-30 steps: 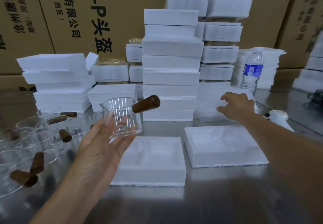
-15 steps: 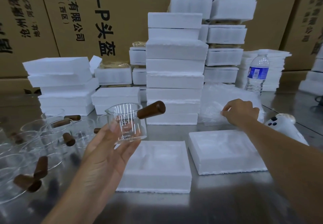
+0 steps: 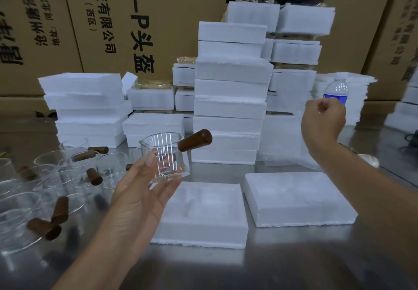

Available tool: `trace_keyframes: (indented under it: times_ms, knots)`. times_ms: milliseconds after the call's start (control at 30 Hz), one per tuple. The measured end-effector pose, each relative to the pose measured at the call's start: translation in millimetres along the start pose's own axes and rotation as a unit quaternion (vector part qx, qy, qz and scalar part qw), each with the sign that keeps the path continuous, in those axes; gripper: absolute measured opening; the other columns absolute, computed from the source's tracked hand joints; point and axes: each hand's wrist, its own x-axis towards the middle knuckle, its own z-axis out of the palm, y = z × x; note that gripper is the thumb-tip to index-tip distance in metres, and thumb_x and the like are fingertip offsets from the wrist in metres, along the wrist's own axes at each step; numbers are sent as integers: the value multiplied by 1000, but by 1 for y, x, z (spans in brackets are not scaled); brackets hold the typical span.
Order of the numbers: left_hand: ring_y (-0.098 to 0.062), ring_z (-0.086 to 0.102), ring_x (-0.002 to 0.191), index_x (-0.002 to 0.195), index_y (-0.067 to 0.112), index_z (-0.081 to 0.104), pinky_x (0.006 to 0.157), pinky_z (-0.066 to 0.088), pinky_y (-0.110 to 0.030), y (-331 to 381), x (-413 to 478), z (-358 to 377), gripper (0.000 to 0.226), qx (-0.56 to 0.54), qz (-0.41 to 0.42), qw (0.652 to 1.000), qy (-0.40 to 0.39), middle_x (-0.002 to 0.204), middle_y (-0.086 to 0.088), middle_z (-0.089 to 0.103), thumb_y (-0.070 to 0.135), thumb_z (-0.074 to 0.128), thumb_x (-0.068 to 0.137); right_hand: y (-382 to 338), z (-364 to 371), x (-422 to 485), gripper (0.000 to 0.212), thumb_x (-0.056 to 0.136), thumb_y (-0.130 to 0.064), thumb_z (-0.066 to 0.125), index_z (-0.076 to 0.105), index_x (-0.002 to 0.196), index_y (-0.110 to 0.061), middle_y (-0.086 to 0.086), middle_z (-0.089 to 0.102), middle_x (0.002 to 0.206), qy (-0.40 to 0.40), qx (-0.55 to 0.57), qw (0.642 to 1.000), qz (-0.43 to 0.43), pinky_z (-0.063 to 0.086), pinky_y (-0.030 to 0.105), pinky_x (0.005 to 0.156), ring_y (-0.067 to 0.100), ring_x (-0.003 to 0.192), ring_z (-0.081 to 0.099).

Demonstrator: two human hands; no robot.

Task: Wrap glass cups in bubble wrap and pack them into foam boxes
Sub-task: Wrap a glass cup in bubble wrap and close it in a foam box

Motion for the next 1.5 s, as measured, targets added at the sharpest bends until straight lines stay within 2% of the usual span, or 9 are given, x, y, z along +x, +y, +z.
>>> trace_keyframes:
  times_ms: [233, 367, 433, 633, 767, 1133, 1267, 1367, 1500]
  knots:
    - [-19, 66, 93, 102, 15, 61, 85, 56, -31, 2, -1, -2, 38, 2, -3, 1000, 7, 107, -8, 64, 32, 65, 68, -67, -18, -74, 4, 96, -9, 44, 45, 96, -13, -9, 50, 89, -105, 121, 965, -207, 36, 7, 78, -6, 83, 47]
    - [-16, 67, 90, 103, 16, 56, 82, 57, -28, 14, 2, -8, 53, -17, 10, 1000, 8, 97, -4, 65, 38, 79, 60, -83, -27, -125, 8, 96, -14, 40, 42, 94, -23, -12, 50, 95, -229, 87, 920, -305, 41, 30, 94, 6, 98, 50]
    - [-15, 67, 85, 100, 16, 58, 81, 57, -26, 18, 4, -10, 55, -37, 20, 999, 14, 85, 0, 68, 39, 85, 57, -81, -28, -149, 9, 96, -14, 38, 42, 94, -22, -11, 51, 100, -288, 42, 897, -331, 29, 45, 108, 4, 103, 46]
    - [-17, 68, 103, 94, 20, 65, 83, 57, -35, 28, 6, -17, 29, -63, 13, 997, 39, 105, 0, 71, 43, 62, 76, -60, -27, -203, 14, 94, -6, 43, 48, 96, -19, -3, 57, 101, -423, -180, 798, -390, -27, 21, 107, 11, 100, 48]
    - [-15, 66, 99, 98, 18, 61, 90, 54, -34, 35, 6, -21, 38, -66, 35, 993, 86, 103, 0, 65, 44, 65, 70, -47, -28, -219, 12, 95, -12, 41, 40, 92, -23, -4, 55, 96, -486, -217, 762, -369, -19, 29, 113, 12, 96, 47]
    - [-14, 68, 102, 97, 21, 59, 90, 52, -27, 53, 6, -31, 21, -61, 134, 985, 95, 100, 2, 67, 35, 65, 83, -40, -26, -225, 45, 98, -51, 28, 44, 133, -29, -7, 52, 131, -475, -206, 763, -387, 7, 31, 110, 13, 122, 42]
    - [-12, 69, 96, 102, 21, 56, 89, 52, -24, 47, 3, -21, 30, -2, 140, 988, 56, 98, 4, 64, 33, 69, 78, -41, -26, -212, 46, 92, -48, 40, 45, 134, -28, -6, 56, 126, -376, -111, 856, -338, 27, 30, 101, 8, 116, 43]
    - [-12, 68, 97, 115, 21, 55, 86, 54, -25, 36, -3, -8, 67, 86, 138, 986, 38, 104, 7, 66, 42, 82, 58, -37, -30, -195, 55, 86, -51, 49, 26, 134, -40, -17, 46, 124, -301, -17, 922, -244, 34, 26, 96, 4, 114, 44]
    - [6, 64, 94, 105, 43, 57, 71, 51, -10, 13, -13, 3, 65, 280, 143, 949, 11, 107, 16, 65, 51, 83, 46, -29, -36, -182, 53, 85, -53, 48, 30, 133, -40, -24, 40, 126, -282, -8, 929, -239, 35, 28, 99, 3, 118, 45]
